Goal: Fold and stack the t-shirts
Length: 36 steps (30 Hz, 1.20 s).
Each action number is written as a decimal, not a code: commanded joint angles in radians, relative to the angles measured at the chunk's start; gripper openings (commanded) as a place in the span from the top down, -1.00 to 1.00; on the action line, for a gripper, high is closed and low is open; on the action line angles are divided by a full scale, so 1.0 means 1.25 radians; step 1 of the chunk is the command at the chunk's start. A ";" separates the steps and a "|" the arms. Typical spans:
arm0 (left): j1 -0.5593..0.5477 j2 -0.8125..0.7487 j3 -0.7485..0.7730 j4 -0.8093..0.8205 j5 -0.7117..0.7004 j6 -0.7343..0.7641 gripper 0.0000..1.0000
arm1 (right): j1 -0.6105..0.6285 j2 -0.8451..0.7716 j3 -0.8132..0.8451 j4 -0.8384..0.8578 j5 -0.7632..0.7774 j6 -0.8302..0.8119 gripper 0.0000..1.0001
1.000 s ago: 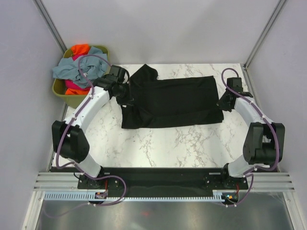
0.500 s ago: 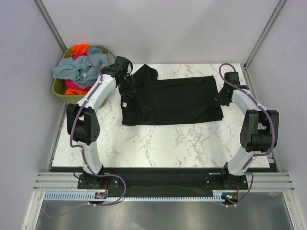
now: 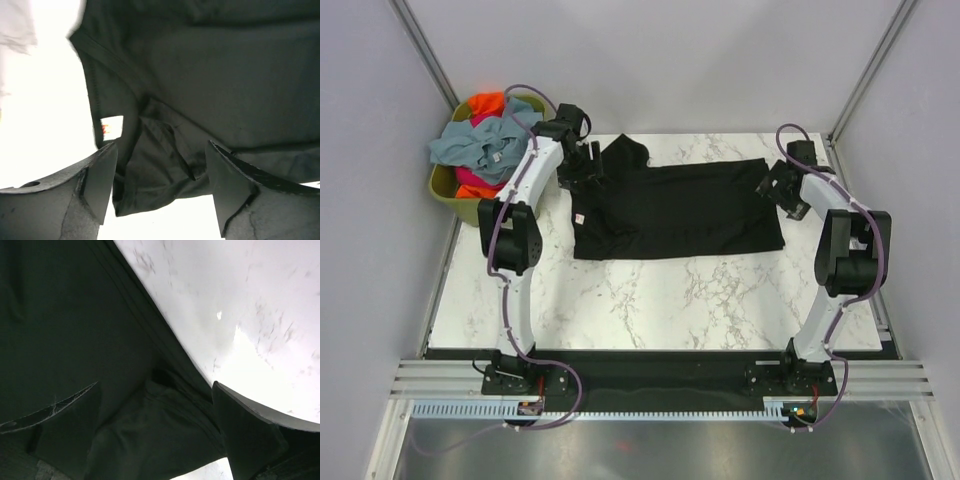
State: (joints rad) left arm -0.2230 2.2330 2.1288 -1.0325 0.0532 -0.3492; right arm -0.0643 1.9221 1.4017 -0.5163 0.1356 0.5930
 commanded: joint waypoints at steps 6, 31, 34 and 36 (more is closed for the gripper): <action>0.007 -0.315 -0.260 0.077 -0.060 -0.043 -0.60 | -0.033 -0.208 -0.123 0.031 -0.019 -0.033 -0.96; 0.034 -0.677 -1.094 0.580 0.008 -0.292 -0.75 | -0.124 -0.303 -0.574 0.431 -0.210 0.035 -0.07; 0.034 -0.683 -1.121 0.610 -0.018 -0.311 -0.71 | -0.133 -0.292 -0.586 0.447 -0.210 0.034 0.21; 0.034 -0.690 -1.146 0.645 -0.020 -0.318 -0.68 | -0.135 -0.275 -0.585 0.452 -0.215 0.035 0.35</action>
State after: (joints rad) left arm -0.1844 1.3968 0.7326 -0.3229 0.0666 -0.6914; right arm -0.2226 1.5478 0.6853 -0.0021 -0.1207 0.6315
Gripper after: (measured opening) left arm 0.849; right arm 0.347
